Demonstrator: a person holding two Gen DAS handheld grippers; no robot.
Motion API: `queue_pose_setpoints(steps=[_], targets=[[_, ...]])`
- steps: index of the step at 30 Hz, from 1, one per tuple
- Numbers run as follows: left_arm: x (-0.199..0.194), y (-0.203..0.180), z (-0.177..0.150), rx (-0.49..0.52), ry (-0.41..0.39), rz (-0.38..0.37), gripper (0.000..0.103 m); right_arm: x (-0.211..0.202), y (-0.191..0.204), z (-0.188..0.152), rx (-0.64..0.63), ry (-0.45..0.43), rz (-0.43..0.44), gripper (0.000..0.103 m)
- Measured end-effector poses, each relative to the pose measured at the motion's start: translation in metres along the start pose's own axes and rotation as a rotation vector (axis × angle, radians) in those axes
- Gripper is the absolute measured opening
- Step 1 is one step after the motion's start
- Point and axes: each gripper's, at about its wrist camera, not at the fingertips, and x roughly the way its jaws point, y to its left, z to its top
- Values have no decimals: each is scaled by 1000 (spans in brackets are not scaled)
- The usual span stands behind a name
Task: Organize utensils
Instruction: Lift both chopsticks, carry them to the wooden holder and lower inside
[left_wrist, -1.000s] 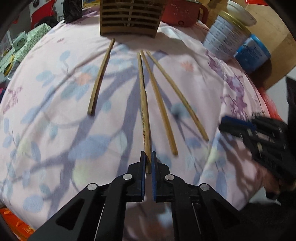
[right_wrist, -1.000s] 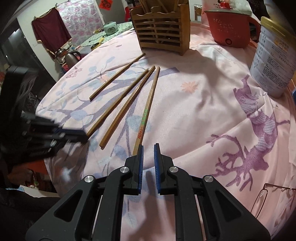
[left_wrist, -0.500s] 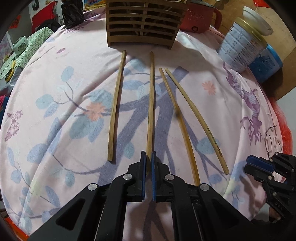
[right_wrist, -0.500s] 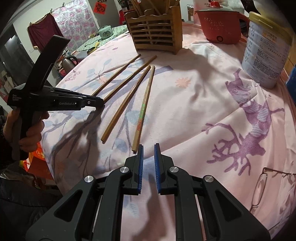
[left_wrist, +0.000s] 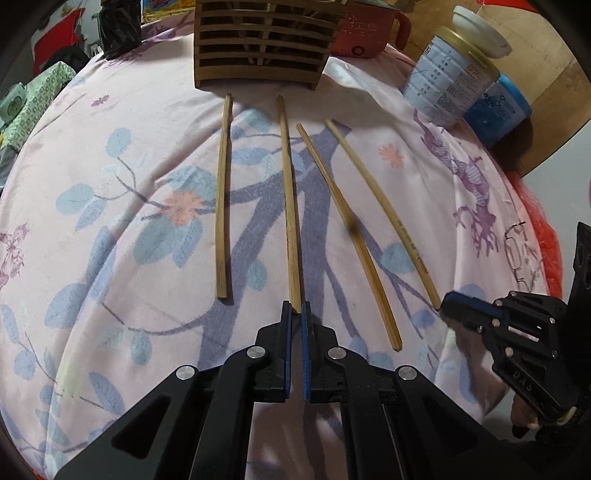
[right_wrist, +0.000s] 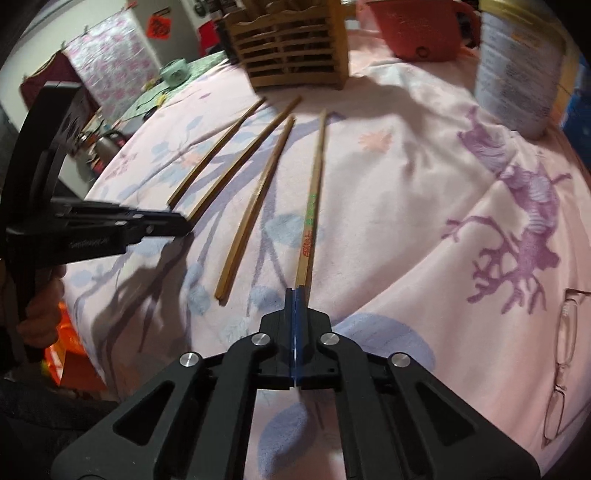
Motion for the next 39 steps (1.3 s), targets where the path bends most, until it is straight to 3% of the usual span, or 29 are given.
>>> queue_pose_setpoints(steps=[7,10,12,18,21,26,31,39], targets=[[-71,-6,27,63,-149,29,5,-44,3,24,11,-141,-35,1],[-99,-10,39,81,-212,38,5,-40,3,29,1,-115,-12,11],[-113,-14,46,94,-242,41,5,-28,2,22,0,-87,-12,24],[-127,-18,56,119,-263,52,0,10,2,-5,26,-12,-24,22],[-129,-18,59,129,-261,60,0,13,1,-9,46,-39,-45,7],[-117,-12,56,139,-230,49,1,-7,2,-2,46,-104,-60,7],[-72,5,41,104,-109,29,1,-30,3,11,53,-143,-62,7],[-13,12,12,93,3,9,2,-47,3,20,3,-126,-76,7]])
